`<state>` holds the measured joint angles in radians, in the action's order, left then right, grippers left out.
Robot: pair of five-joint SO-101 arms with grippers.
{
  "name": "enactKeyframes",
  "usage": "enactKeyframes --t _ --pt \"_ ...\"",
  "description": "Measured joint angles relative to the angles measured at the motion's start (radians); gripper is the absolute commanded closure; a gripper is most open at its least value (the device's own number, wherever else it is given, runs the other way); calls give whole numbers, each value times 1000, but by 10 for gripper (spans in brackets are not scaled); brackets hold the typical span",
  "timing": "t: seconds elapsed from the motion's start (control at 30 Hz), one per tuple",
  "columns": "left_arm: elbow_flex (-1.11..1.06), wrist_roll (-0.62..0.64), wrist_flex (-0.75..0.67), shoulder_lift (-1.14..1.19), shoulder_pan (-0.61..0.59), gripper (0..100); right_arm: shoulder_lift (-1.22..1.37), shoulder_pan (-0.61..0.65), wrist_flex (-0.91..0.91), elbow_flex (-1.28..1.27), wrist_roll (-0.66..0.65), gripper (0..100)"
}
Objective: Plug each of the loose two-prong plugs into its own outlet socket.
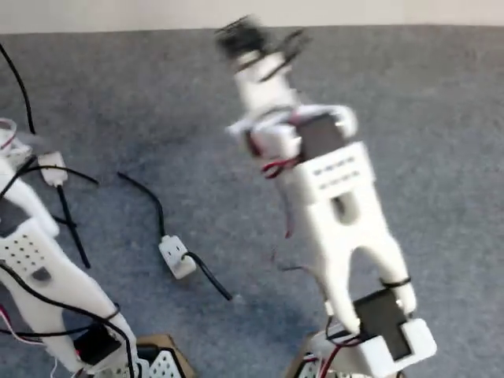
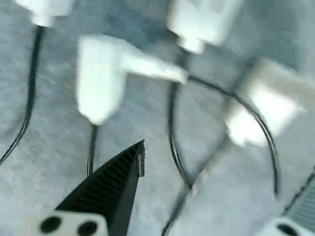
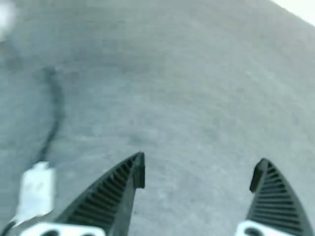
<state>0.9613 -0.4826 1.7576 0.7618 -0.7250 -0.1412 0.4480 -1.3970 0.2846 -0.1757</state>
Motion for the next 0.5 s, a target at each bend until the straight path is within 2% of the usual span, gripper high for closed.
enactKeyframes --t 0.13,0.3,0.4,0.5 --pt "-361 -222 0 -276 126 526 -89 -103 23 -81 12 708" --pt "-790 -485 0 -591 270 554 -315 -184 219 -402 -9 805" --pt "-964 -506 0 -723 350 580 -459 -196 379 -707 -54 808" --pt "-1086 -400 0 -784 436 572 -580 -229 514 -1040 -91 808"
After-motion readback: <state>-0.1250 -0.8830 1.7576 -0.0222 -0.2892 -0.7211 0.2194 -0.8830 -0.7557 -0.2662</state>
